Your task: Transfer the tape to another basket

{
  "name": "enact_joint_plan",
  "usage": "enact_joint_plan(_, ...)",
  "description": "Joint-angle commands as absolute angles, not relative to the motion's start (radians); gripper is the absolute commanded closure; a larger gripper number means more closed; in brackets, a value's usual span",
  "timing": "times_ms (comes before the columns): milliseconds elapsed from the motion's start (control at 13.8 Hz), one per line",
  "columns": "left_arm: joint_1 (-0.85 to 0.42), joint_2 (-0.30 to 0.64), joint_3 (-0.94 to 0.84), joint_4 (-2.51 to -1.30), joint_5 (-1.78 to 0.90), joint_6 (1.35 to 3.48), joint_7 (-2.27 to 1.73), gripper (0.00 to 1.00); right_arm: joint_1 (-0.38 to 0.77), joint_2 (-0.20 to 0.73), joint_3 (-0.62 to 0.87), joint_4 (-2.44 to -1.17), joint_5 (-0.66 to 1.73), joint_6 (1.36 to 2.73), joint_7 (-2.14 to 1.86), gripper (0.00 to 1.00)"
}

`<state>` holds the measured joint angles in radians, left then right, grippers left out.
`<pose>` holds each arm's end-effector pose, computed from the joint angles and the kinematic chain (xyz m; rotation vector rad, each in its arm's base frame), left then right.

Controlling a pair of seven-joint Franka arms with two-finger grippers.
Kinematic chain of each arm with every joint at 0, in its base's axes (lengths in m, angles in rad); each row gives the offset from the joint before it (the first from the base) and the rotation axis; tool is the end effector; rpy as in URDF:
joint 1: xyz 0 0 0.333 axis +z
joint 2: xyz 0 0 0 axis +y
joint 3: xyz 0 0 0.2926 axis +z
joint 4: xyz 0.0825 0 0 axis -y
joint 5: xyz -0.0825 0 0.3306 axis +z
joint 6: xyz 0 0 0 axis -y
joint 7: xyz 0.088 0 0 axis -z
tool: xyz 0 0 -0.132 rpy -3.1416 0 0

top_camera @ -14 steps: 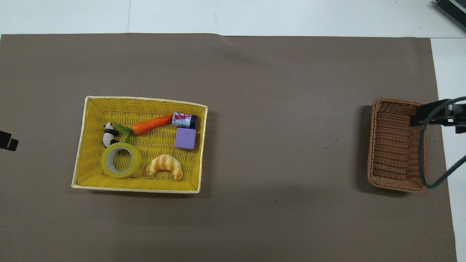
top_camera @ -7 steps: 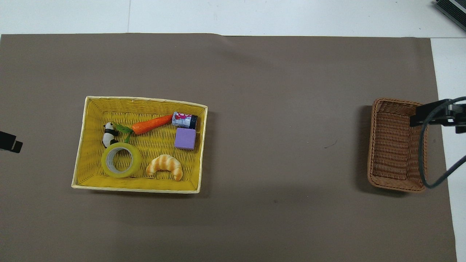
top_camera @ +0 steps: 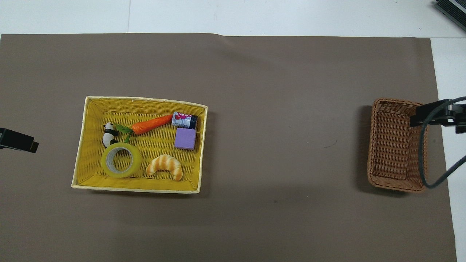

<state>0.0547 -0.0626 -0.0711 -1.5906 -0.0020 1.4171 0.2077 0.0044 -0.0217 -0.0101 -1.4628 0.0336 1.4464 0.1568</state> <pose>0.4636 -0.0090 0.5858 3.1090 -0.3495 -0.1735 0.4820 0.0020 0.6204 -3.0980 0.2456 -0.0043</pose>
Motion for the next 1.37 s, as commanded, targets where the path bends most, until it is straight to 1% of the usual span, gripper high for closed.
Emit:
enact_joint_plan(0, 0.038, -0.112, -0.061, -1.68, 0.005, 1.483, 0.21, 0.0, -0.009, -0.031, -0.006, -1.465, 0.058, 1.44, 0.143, 0.0)
enact_joint_plan(217, 0.028, -0.153, -0.061, -1.787, 0.003, 1.569, 0.21, 0.0, -0.009, -0.031, -0.006, -1.465, 0.058, 1.442, 0.143, 0.0)
enact_joint_plan(579, -0.009, -0.156, -0.061, -1.887, 0.003, 1.658, 0.21, 0.0, -0.009, -0.031, -0.006, -1.465, 0.058, 1.44, 0.143, 0.0)
enact_joint_plan(796, -0.029, -0.195, -0.061, -2.02, 0.002, 1.794, 0.151, 0.0, -0.009, -0.031, -0.006, -1.465, 0.058, 1.44, 0.143, 0.0)
enact_joint_plan(1085, -0.048, -0.184, -0.063, -2.134, -0.005, 1.908, 0.124, 0.0, -0.009, -0.031, -0.006, -1.465, 0.058, 1.44, 0.143, 0.0)
enact_joint_plan(1230, -0.048, -0.181, -0.061, -2.218, -0.009, 2.017, 0.123, 0.0, -0.009, -0.031, -0.006, -1.465, 0.058, 1.442, 0.143, 0.0)
enact_joint_plan(1302, -0.048, -0.173, -0.061, -2.239, -0.009, 2.046, 0.124, 0.0, -0.009, -0.031, -0.006, -1.465, 0.058, 1.44, 0.143, 0.0)
